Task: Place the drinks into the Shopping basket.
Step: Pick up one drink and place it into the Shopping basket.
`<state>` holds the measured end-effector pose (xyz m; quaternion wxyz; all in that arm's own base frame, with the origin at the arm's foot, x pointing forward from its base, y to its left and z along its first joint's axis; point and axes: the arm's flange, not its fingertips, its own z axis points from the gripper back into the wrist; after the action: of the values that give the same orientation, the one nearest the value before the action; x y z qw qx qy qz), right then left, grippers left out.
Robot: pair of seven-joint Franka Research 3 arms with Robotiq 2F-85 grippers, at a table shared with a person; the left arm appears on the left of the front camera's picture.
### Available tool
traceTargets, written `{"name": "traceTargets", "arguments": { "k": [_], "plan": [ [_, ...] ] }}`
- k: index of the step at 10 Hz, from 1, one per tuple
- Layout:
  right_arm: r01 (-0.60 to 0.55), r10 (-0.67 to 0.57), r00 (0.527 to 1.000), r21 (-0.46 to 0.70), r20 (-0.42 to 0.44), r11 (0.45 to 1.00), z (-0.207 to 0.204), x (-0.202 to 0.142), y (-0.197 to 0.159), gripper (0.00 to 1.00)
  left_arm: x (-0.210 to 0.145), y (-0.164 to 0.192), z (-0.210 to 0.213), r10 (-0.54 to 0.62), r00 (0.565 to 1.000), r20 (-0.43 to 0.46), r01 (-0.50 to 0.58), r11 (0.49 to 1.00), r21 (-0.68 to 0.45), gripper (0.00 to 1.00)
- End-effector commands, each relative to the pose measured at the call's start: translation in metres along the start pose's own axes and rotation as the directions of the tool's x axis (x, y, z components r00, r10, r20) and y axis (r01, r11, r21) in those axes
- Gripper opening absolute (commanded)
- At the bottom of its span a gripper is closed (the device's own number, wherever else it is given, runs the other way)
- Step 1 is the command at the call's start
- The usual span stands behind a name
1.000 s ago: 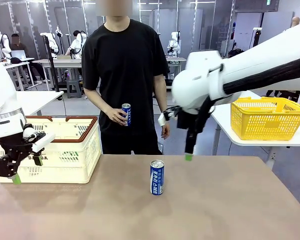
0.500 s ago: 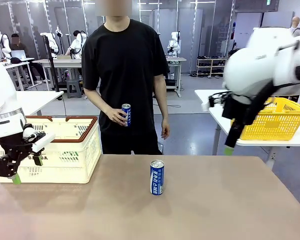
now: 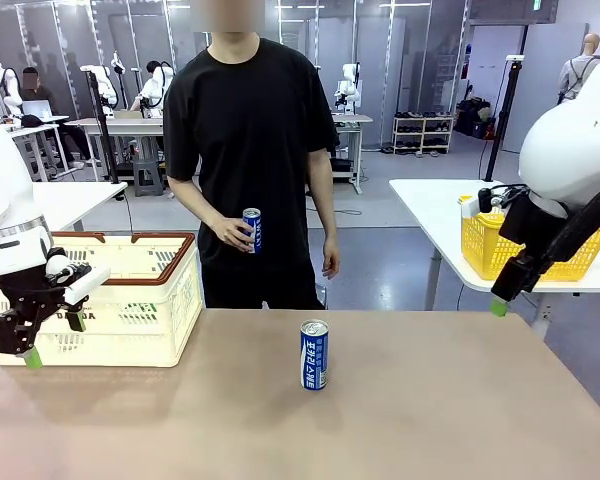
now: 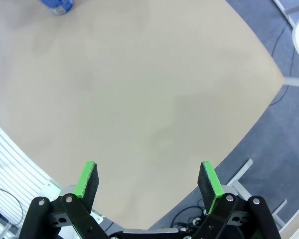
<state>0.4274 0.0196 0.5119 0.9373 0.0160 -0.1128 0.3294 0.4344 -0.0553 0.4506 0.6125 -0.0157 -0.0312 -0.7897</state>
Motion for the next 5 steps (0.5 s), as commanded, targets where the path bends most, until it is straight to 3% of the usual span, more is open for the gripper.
{"name": "traceTargets", "arguments": {
  "k": [1, 5],
  "plan": [
    [-0.037, 0.037, 0.999, 0.004, -0.003, 0.999, 0.0033, 0.0019, 0.0023, 1.0, 0.002, -0.002, 0.0009, 0.011, 1.0, -0.007, -0.011, 1.0, 0.002, 1.0],
    [-0.037, 0.037, 0.999, 0.004, -0.003, 0.999, 0.0033, 0.0019, 0.0023, 1.0, 0.0, 0.0, 0.0, 0.0, 1.0, 0.0, 0.0, 1.0, 0.0, 1.0]
  ]
}}
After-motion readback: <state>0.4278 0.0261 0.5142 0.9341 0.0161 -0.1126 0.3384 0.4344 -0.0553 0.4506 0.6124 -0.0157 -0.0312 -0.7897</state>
